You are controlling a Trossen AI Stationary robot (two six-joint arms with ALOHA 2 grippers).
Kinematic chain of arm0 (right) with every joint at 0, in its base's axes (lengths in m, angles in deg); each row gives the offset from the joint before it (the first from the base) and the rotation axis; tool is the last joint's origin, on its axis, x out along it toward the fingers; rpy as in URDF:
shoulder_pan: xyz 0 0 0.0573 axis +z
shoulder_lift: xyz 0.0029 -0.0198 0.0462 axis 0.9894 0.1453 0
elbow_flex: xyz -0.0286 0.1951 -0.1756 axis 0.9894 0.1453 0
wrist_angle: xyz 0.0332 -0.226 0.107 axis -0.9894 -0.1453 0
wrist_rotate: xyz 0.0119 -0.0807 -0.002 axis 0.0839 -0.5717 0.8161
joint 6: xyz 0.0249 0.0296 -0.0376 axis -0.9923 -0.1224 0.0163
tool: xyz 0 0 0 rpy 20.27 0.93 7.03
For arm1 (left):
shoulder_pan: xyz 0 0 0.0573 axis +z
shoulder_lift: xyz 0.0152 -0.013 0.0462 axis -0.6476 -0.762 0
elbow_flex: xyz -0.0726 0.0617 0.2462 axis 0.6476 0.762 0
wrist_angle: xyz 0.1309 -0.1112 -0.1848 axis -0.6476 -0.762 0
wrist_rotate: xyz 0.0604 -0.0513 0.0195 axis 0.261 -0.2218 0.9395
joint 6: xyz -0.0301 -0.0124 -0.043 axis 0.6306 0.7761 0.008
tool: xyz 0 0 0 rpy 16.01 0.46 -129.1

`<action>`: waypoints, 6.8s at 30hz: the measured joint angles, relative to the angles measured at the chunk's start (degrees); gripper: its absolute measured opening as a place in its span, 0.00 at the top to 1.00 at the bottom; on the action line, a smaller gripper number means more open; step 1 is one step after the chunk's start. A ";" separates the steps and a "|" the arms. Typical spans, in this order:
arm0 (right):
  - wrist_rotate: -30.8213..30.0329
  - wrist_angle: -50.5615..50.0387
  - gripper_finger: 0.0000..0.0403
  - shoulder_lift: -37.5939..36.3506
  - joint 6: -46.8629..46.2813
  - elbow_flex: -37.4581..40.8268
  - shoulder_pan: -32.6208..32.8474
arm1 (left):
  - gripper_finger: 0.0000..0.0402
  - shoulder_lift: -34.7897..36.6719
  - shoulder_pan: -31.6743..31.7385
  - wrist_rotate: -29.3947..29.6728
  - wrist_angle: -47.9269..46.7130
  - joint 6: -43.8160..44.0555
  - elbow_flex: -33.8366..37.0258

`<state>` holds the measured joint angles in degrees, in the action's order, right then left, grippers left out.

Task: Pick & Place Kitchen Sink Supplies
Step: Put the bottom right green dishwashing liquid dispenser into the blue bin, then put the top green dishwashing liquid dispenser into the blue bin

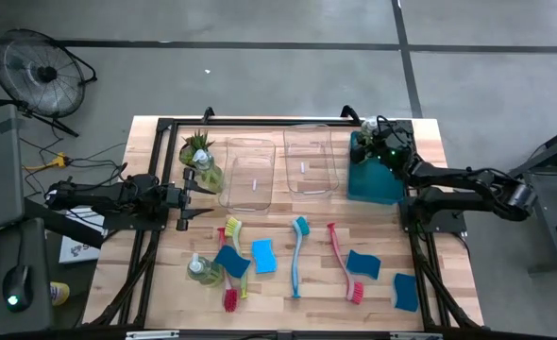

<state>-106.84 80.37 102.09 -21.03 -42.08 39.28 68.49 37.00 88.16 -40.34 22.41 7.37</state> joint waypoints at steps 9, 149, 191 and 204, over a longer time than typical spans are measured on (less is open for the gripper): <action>1.36 -0.44 0.39 -0.02 -0.54 -0.02 0.02 | 0.47 0.01 -0.02 0.00 0.00 0.00 0.01; 9.33 -37.76 0.01 -23.37 1.84 -6.09 0.04 | 0.47 0.00 -0.02 0.01 0.00 -0.01 0.00; 17.97 -73.10 0.01 -34.21 -8.52 -38.95 21.90 | 0.47 0.01 -0.02 0.01 -0.02 -0.01 0.01; 16.26 -50.23 0.01 -30.59 -8.98 -27.35 36.60 | 0.47 0.01 -0.02 0.00 -0.02 -0.01 0.01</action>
<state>-90.59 30.14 71.50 -30.01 -69.43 75.88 68.50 36.98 88.16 -40.35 22.41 7.38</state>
